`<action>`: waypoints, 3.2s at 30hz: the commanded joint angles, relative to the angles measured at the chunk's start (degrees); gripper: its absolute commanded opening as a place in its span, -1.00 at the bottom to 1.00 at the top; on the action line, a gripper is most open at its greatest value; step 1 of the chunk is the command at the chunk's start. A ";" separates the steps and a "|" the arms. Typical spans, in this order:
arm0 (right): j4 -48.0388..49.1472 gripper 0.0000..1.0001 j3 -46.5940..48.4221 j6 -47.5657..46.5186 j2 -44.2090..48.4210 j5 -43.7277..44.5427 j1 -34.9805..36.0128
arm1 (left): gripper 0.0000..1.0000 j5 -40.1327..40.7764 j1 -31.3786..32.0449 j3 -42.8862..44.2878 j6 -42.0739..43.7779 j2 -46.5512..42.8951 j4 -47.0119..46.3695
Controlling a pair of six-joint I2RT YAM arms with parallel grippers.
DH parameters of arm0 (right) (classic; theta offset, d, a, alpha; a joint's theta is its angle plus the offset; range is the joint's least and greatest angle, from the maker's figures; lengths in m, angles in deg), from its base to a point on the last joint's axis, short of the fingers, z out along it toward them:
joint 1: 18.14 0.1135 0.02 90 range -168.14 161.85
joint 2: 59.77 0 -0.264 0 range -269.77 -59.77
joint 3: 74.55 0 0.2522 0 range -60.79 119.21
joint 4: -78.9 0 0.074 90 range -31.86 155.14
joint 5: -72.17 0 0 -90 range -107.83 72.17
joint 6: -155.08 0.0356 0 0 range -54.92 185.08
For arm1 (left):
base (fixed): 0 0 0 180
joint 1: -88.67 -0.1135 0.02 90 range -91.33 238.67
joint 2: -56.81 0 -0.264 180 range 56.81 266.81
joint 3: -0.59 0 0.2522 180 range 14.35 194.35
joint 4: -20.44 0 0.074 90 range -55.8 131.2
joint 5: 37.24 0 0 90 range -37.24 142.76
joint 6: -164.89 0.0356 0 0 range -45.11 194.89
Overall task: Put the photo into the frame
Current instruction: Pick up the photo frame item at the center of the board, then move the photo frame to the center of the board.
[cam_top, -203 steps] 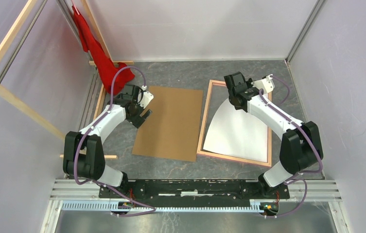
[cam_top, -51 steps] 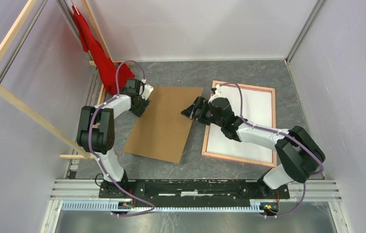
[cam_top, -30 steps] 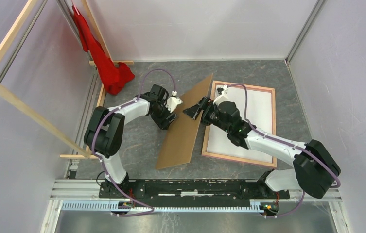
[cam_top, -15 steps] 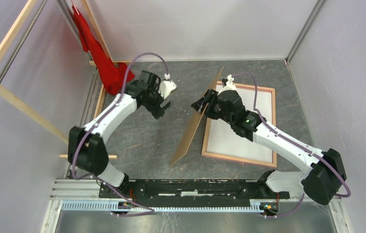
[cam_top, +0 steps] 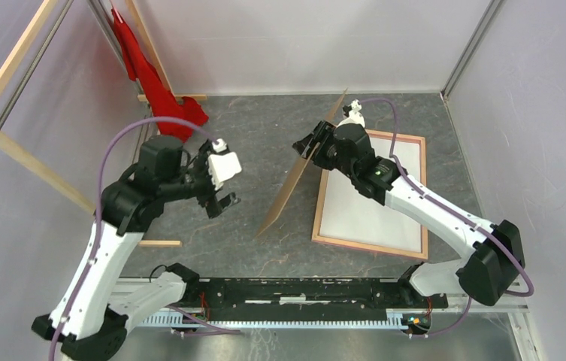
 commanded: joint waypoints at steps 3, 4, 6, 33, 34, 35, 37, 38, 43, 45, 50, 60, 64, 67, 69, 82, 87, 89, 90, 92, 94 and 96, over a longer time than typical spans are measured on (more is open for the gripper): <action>12.86 -0.81 4.85 8.69 -3.05 1.80 -0.53 | 1.00 -12.41 0.20 -11.09 -1.35 -11.72 -3.23; 13.49 -0.81 5.09 9.83 -3.64 1.54 -0.48 | 1.00 -12.34 0.25 -13.28 -1.92 -14.00 -6.10; 15.11 -0.80 5.31 12.26 -4.93 0.56 -0.54 | 1.00 -11.53 0.28 -16.76 -3.74 -17.40 -11.78; 18.76 -0.69 11.73 21.29 -14.41 2.80 2.37 | 0.29 -1.22 0.79 -24.75 -0.89 -15.18 -37.44; 18.74 -0.69 11.49 21.68 -14.52 3.04 2.49 | 0.21 -0.60 0.79 -25.28 0.19 -15.24 -38.03; 18.98 -0.68 11.24 22.09 -14.62 3.16 2.45 | 0.13 -0.07 0.79 -25.75 1.04 -15.32 -38.32; 19.71 -0.61 10.68 22.60 -14.67 3.20 2.61 | -0.04 0.92 0.88 -26.66 2.61 -15.55 -38.90; 19.74 -0.59 10.58 22.74 -14.72 3.29 2.63 | -0.14 1.85 0.94 -27.06 3.09 -15.65 -39.58; 20.65 0.00 11.33 22.61 -15.77 2.04 2.77 | -0.58 6.59 1.42 -28.12 4.84 -15.95 -41.45; 20.68 0.35 11.54 21.56 -15.52 1.29 2.84 | -0.69 7.45 1.47 -28.83 6.21 -16.44 -41.92; 20.09 0.75 10.00 18.63 -12.58 1.09 2.46 | -0.95 8.24 1.46 -31.17 9.93 -18.34 -41.84; 14.16 0.91 7.57 12.02 -7.07 -6.25 -1.34 | -0.96 10.52 1.50 -33.51 15.85 -20.64 -41.02; 7.29 0.81 2.47 2.66 -0.36 -9.12 -5.51 | -0.96 15.85 1.50 -31.17 10.85 -18.70 -43.53; 1.35 0.76 -1.72 -5.18 5.74 -8.60 -8.36 | -0.96 22.09 1.47 -24.99 3.42 -14.12 -42.52; -3.25 0.70 -2.98 -10.05 8.55 -6.30 -8.90 | -0.96 25.03 1.45 -20.26 -0.54 -10.93 -40.79; -20.43 0.13 4.43 -24.50 -8.14 11.66 2.09 | -0.96 27.78 1.41 3.15 -4.17 0.24 -26.23; -21.06 0.11 7.83 -25.08 -15.88 15.76 3.98 | -0.96 26.94 1.43 4.81 -5.21 0.76 -23.10; -21.16 0.11 8.83 -25.35 -18.11 17.64 4.48 | -0.96 26.63 1.45 4.55 -5.50 0.73 -22.74; -21.27 0.11 9.38 -25.49 -19.33 18.34 4.52 | -0.96 26.35 1.41 4.61 -5.52 0.80 -22.63; -22.30 0.10 10.96 -25.78 -21.91 20.75 4.59 | -0.96 25.66 1.41 4.75 -5.82 0.96 -22.61; -23.23 0.10 12.56 -26.28 -24.50 22.65 4.60 | -0.96 24.99 1.42 5.44 -6.60 1.47 -22.25; -23.35 0.10 13.52 -26.72 -26.38 24.35 4.62 | -0.96 24.51 1.43 6.19 -7.53 2.06 -21.67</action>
